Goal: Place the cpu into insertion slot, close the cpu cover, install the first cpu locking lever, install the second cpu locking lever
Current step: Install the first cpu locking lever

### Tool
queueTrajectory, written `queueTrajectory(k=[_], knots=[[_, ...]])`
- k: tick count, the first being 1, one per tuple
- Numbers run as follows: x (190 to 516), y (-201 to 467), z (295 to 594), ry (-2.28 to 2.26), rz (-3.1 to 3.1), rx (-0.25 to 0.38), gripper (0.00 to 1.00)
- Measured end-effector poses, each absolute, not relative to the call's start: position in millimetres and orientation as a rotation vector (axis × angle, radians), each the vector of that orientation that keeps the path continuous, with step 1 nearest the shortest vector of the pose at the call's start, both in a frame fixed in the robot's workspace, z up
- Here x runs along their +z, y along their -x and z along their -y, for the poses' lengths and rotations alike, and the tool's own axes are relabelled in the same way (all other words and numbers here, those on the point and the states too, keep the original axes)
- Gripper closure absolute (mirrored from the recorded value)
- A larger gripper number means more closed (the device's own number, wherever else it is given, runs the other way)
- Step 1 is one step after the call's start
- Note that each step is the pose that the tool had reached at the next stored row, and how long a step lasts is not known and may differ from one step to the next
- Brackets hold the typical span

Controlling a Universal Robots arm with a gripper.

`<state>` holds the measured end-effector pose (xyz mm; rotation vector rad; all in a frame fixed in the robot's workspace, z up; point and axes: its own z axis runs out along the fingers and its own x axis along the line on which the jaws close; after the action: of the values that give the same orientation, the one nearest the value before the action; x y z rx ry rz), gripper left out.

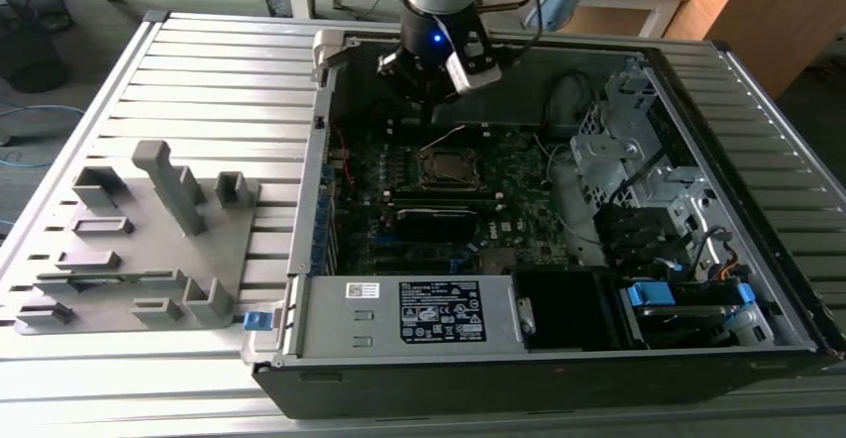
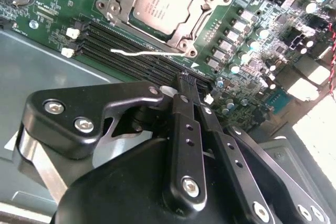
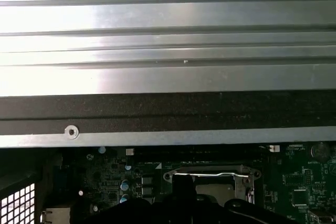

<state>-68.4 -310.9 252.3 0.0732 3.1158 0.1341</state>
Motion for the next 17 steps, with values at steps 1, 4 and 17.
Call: queueTrajectory(k=[1,4,17], knots=[[252.3,68.4,311.7,-0.073,-3.116,0.137,0.89],[252.2,68.4,315.0,-0.073,-3.115,0.148,0.89],[246.5,58.5,320.3,-0.071,-3.107,0.199,0.89]])
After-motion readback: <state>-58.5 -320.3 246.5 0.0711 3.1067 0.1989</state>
